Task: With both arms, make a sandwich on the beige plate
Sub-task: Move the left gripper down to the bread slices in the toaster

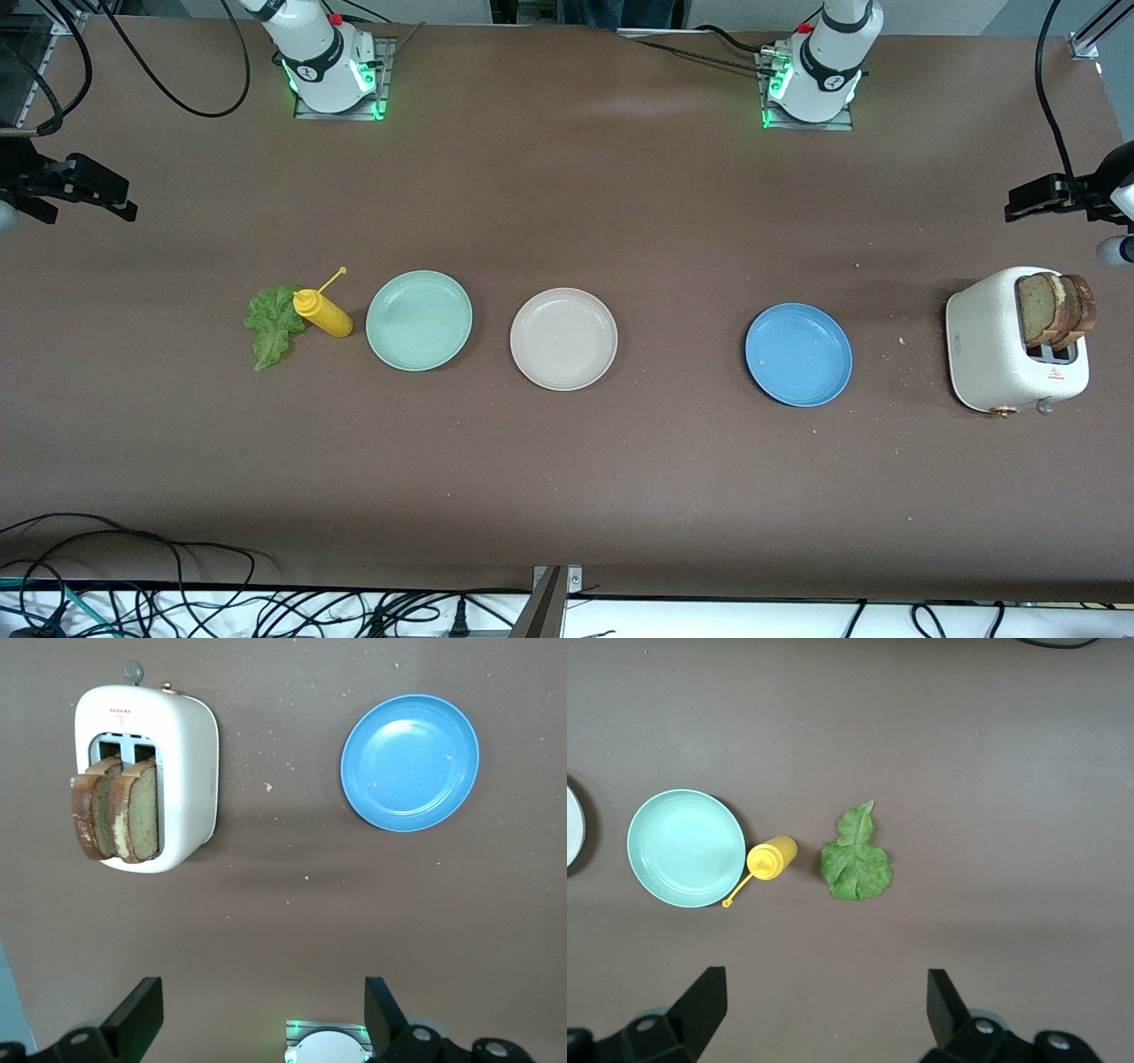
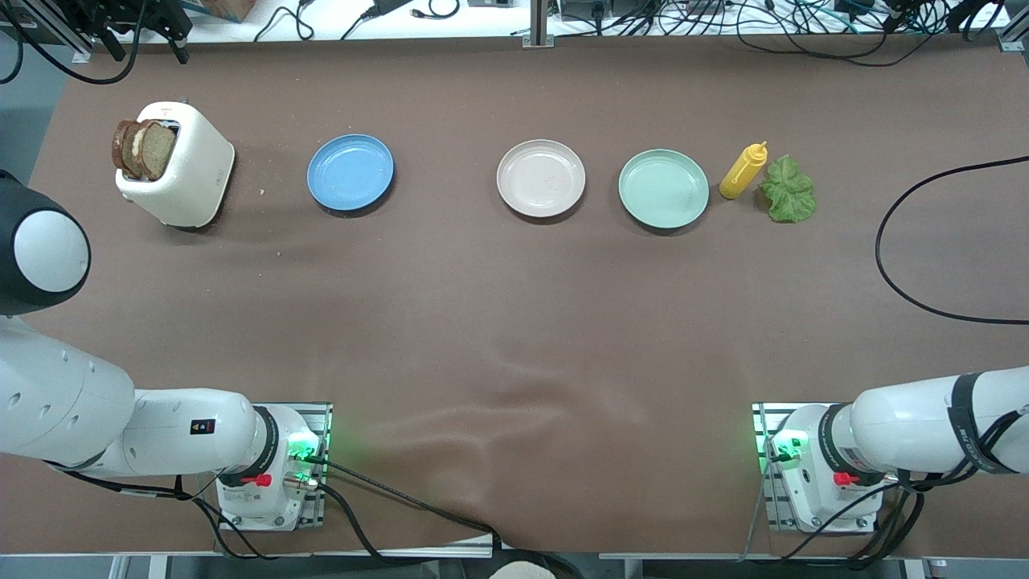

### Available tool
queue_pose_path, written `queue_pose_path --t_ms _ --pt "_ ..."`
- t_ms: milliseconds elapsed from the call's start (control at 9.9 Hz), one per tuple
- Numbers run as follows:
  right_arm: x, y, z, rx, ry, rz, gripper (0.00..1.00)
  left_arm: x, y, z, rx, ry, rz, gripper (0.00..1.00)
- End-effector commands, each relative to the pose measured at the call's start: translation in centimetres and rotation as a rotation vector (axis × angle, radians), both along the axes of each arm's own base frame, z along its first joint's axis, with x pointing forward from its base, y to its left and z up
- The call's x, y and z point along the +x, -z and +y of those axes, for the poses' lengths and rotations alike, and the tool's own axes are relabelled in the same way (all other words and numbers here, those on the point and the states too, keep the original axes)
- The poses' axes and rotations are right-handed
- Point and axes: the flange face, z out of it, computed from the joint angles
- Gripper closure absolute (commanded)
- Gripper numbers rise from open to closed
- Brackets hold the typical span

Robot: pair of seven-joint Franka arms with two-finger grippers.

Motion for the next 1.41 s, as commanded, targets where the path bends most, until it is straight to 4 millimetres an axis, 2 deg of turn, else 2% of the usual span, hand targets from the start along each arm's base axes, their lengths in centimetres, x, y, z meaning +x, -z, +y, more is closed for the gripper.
queue_pose_path --t_ms 0,202,404,707,1010,1111,1313 --pt "-0.2 -0.8 0.1 0.006 -0.005 -0.011 0.00 0.3 -0.2 0.4 0.029 0.022 -0.008 0.00" --pt "-0.2 -0.8 0.0 0.009 -0.003 -0.011 0.00 0.6 0.6 1.0 0.048 0.019 -0.002 0.00" --pt "-0.2 -0.8 0.0 0.009 -0.003 -0.011 0.00 1.4 2.0 2.7 0.040 0.032 0.002 0.00" --pt "-0.2 -0.8 0.0 0.009 -0.003 -0.011 0.00 2.8 5.2 8.0 0.013 0.089 -0.005 0.00" --pt "-0.3 -0.7 0.0 0.009 -0.003 -0.009 0.00 4.8 10.7 11.9 0.001 0.077 -0.012 0.00" --pt "-0.2 -0.8 0.0 0.009 -0.003 -0.011 0.00 4.6 12.2 13.5 0.002 0.058 -0.032 0.00" --pt "-0.3 -0.7 0.0 0.009 -0.003 -0.009 0.00 4.6 15.0 14.3 -0.001 0.051 -0.045 0.00"
